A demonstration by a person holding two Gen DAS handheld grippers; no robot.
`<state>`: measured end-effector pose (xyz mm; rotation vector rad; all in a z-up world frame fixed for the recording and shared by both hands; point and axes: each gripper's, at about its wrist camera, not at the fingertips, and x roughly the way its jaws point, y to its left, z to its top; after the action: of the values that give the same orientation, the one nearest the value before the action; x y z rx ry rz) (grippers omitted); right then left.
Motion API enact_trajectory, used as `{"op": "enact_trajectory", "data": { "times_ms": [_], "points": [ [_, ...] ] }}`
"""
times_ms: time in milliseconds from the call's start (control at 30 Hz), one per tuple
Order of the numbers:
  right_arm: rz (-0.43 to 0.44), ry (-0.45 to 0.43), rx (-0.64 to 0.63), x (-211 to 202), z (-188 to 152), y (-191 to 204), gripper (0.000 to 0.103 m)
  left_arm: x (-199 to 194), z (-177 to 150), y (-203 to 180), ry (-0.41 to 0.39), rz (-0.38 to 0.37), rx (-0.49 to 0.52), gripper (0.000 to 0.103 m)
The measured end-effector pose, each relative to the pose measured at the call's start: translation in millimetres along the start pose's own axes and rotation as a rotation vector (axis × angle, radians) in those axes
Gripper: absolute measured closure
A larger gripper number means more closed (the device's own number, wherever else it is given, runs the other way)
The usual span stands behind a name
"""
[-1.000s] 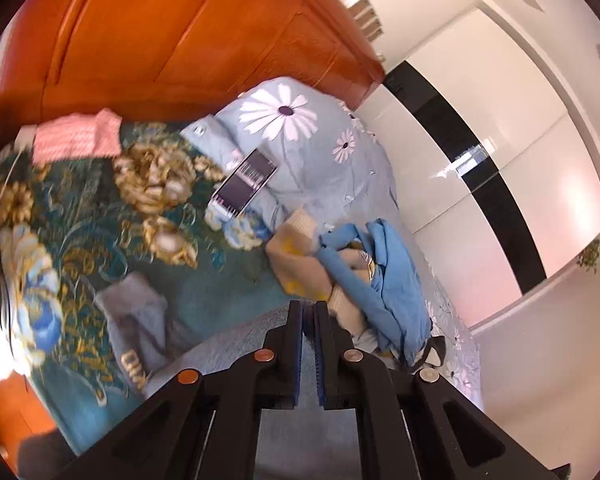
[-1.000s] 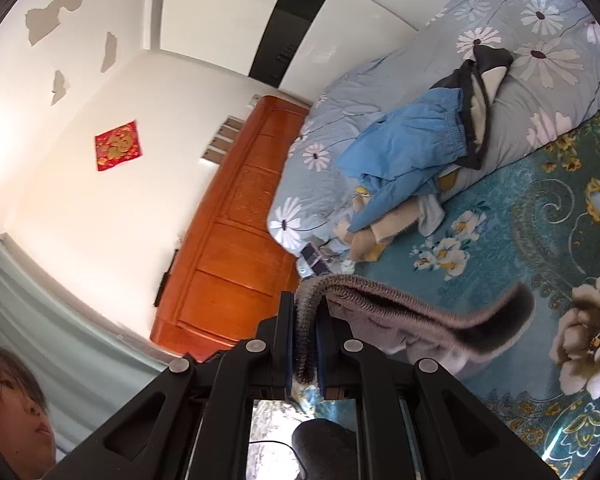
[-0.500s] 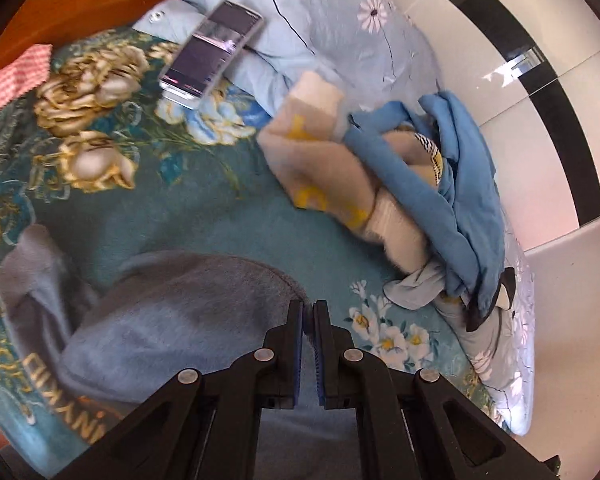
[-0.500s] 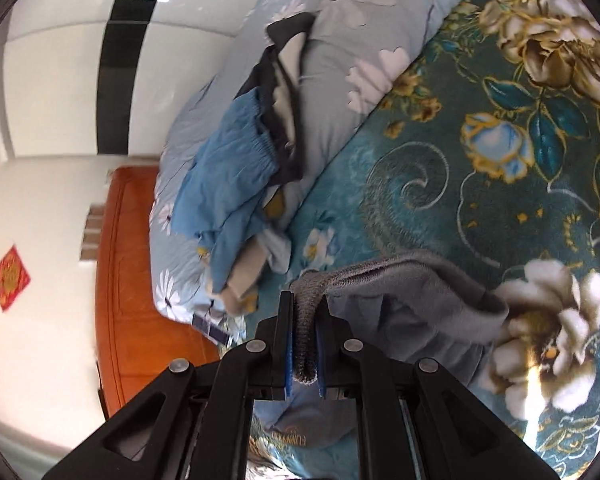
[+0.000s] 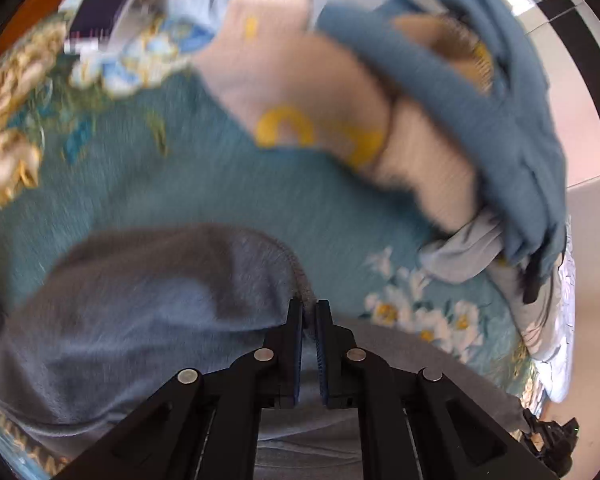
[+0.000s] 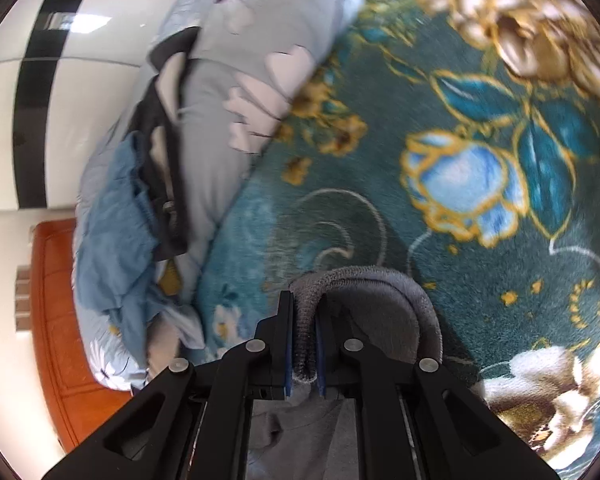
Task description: Fold clothes
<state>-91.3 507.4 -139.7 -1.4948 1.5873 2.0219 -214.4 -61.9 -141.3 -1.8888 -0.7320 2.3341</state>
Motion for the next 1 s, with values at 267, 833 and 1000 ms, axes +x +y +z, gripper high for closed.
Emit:
{"op": "enact_trajectory", "data": {
  "times_ms": [267,833,1000],
  "points": [
    [-0.024,-0.035,0.018,6.9,6.4,-7.5,0.091,6.1,-25.3,25.6,0.072,-0.110,-0.070,0.067],
    [0.201,-0.089,-0.307,-77.8,-53.5,46.0,0.039,-129.1,-91.4,163.8,-0.286,-0.175,-0.509,0.044],
    [0.218,-0.046,-0.309,-79.9,-72.3,39.5,0.039,-99.2,-65.6,171.5,-0.212,-0.208,-0.511,0.044]
  ]
}}
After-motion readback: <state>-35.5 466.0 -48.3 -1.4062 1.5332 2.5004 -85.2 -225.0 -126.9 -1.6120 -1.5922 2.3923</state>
